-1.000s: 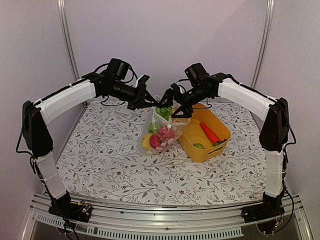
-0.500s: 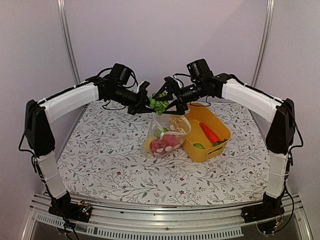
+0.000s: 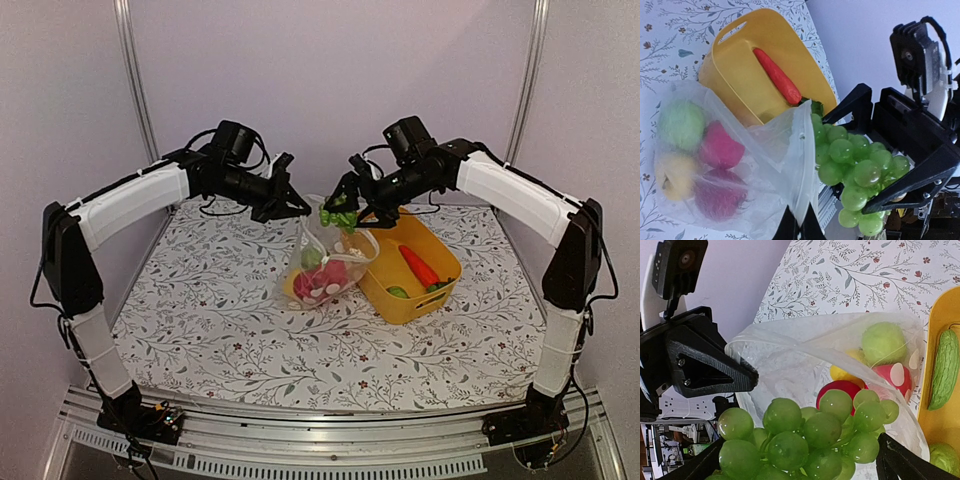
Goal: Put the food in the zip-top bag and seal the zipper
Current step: Place the fake fruit in the zipper food storage bag.
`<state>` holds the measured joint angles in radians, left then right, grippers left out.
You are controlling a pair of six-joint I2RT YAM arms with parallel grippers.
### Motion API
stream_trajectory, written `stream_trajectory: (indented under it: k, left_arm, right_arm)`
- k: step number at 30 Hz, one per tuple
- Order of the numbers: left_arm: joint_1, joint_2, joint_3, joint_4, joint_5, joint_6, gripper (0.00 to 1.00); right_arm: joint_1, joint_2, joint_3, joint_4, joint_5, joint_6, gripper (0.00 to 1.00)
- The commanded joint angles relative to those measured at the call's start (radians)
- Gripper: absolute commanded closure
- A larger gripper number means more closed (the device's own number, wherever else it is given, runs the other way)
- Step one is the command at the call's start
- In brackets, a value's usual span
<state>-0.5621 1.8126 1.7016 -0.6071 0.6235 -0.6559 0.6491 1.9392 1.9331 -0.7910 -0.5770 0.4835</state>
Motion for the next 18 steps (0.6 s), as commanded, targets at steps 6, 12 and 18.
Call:
stream_trajectory:
  k: [6,12,18]
  left_arm:
    - [-0.046,-0.01,0.025,0.13,0.067,-0.008,1.0]
    - [-0.051,0.003,0.03,0.136,0.089,-0.009,1.0]
    - [-0.053,0.005,0.021,0.151,0.114,-0.01,1.0]
  right_arm:
    - [0.003,0.004,-0.046,0.107,0.123,0.093,0.01]
    - [0.002,0.02,-0.048,0.17,0.139,0.167,0.04]
    - [0.003,0.043,-0.044,0.189,0.142,0.201,0.05]
